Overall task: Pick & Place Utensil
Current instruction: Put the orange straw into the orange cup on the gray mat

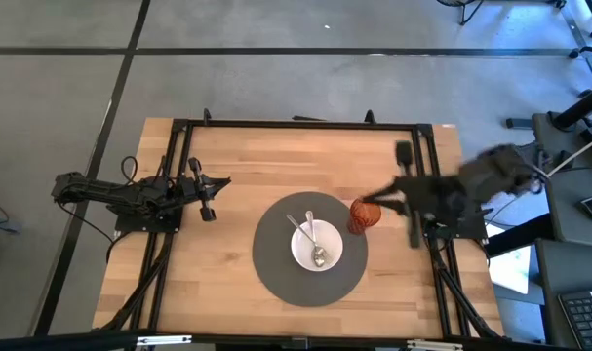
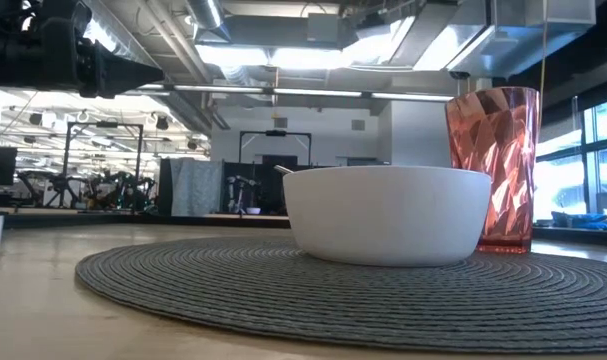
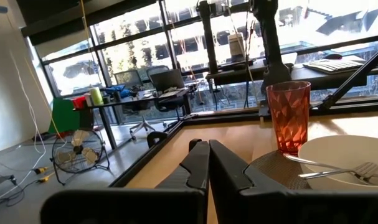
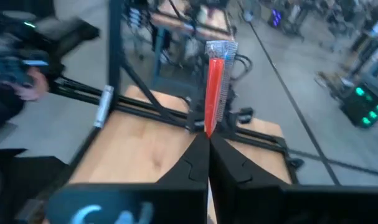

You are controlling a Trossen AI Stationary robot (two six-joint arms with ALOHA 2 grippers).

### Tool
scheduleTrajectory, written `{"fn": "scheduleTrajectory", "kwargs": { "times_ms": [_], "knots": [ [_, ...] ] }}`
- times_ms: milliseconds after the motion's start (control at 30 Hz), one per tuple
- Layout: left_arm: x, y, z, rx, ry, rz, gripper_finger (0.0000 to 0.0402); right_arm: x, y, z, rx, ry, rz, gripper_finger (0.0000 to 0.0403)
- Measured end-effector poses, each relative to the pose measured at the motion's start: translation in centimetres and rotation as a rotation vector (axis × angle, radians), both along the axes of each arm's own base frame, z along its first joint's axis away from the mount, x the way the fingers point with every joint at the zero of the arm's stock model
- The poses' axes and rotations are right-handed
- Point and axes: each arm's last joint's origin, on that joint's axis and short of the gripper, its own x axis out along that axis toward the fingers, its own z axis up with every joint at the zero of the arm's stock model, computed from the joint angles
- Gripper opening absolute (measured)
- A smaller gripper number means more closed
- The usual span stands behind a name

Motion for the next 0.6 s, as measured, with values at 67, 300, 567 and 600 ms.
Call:
{"fn": "scheduleTrajectory", "kwargs": {
  "times_ms": [67,300,567,600],
  "knots": [
    [0.0,0.0,0.0,0.0,0.0,0.001,0.0005,-1.3,0.4,-1.6,0.011,-0.032,0.021,0.0],
    [0.0,0.0,0.0,-0.006,-0.002,0.001,0.0002,-5.3,-1.2,-8.8,0.082,-0.192,-0.004,0.0],
    [0.0,0.0,0.0,-0.007,-0.003,0.001,0.0005,-8.9,-3.5,-12.8,0.109,-0.277,-0.002,0.0],
    [0.0,0.0,0.0,-0.006,-0.002,0.002,0.0005,-9.1,-3.6,-13.1,0.109,-0.278,-0.008,0.0]
  ]
}}
